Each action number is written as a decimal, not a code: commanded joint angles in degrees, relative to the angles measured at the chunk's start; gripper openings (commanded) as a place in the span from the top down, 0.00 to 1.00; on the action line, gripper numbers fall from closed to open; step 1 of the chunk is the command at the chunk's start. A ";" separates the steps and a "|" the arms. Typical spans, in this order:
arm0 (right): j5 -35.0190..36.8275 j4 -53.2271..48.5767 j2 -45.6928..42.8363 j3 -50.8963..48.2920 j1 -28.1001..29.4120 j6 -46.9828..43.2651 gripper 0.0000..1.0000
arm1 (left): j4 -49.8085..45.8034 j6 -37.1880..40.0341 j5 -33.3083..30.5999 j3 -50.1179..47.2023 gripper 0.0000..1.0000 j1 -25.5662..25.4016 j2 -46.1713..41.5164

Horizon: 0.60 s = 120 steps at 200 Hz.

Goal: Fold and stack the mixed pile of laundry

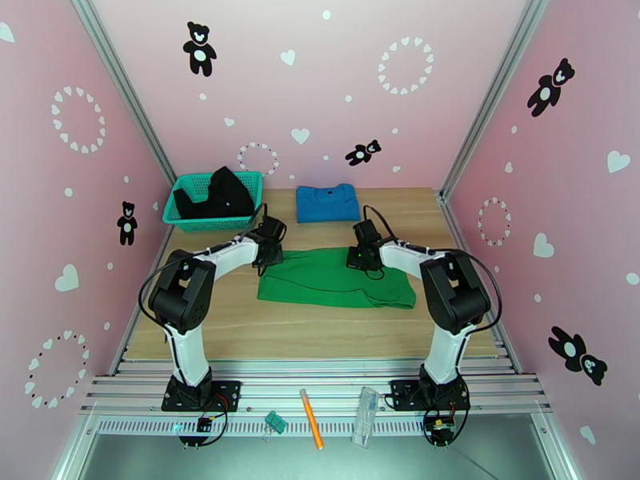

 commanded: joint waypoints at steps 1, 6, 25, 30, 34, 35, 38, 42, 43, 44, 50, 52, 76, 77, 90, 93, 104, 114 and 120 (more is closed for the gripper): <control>2.79 -3.09 1.83 -1.52 -0.20 1.32 1.00 | -1.22 -0.64 -4.18 -2.20 1.00 0.37 0.61; 2.80 -3.19 1.89 -1.39 -0.29 1.20 1.00 | -0.80 -0.64 -4.43 -2.52 1.00 0.46 0.52; 3.15 -4.90 0.61 -0.40 -0.57 0.61 0.97 | 1.21 -0.33 -4.74 -3.43 0.96 0.76 -1.99; 3.71 -5.64 -0.31 -0.23 -0.65 0.35 0.95 | 1.75 -0.17 -4.82 -3.54 0.91 0.78 -3.35; 4.33 -6.30 -1.09 -0.18 -0.67 0.12 0.94 | 1.98 0.08 -4.91 -3.62 0.87 0.80 -4.45; 4.53 -6.44 -1.36 -0.13 -0.68 0.04 0.93 | 2.12 0.16 -4.96 -3.63 0.85 0.82 -4.86; 5.00 -7.00 -1.97 -0.03 -0.73 -0.13 0.92 | 2.46 0.30 -5.00 -3.71 0.83 0.83 -5.93; 5.75 -7.77 -2.99 -0.14 -0.75 -0.38 0.90 | 2.81 0.53 -5.09 -3.89 0.79 0.81 -7.40; 5.99 -7.92 -3.32 -0.16 -0.72 -0.48 0.89 | 2.94 0.56 -5.14 -3.94 0.77 0.83 -7.83; 6.19 -8.09 -3.58 -0.17 -0.70 -0.49 0.89 | 3.04 0.62 -5.16 -3.96 0.77 0.84 -8.27; 7.30 -9.25 -5.08 -0.39 -0.78 -0.98 0.86 | 3.76 0.82 -5.45 -4.44 0.70 0.83 -11.01; 7.81 -9.55 -5.69 -0.54 -0.84 -1.07 0.86 | 3.90 0.96 -5.62 -4.58 0.67 0.78 -11.94; 13.16 -14.49 -13.03 -3.86 -0.99 -2.72 0.77 | 6.74 2.12 -7.77 -7.83 0.34 0.71 -24.15; 13.38 -14.75 -13.31 -4.04 -1.01 -2.75 0.77 | 6.79 2.15 -7.88 -7.97 0.33 0.73 -24.64; 15.81 -16.51 -17.09 -7.57 -1.43 -2.56 0.73 | 7.93 2.76 -8.75 -10.45 0.21 0.71 -30.87; 16.04 -16.75 -17.73 -8.31 -1.72 -2.47 0.73 | 8.10 2.86 -8.76 -11.05 0.19 0.75 -32.17; 15.67 -17.13 -19.23 -11.10 -3.26 -2.31 0.73 | 8.82 3.14 -8.66 -13.20 0.10 0.86 -36.53; 14.34 -16.92 -19.33 -13.15 -5.39 -2.34 0.73 | 8.87 3.04 -8.16 -14.88 0.02 1.23 -39.72; 13.26 -16.67 -18.94 -14.10 -6.98 -2.38 0.73 | 8.87 3.20 -7.62 -15.79 0.02 1.46 -41.48</control>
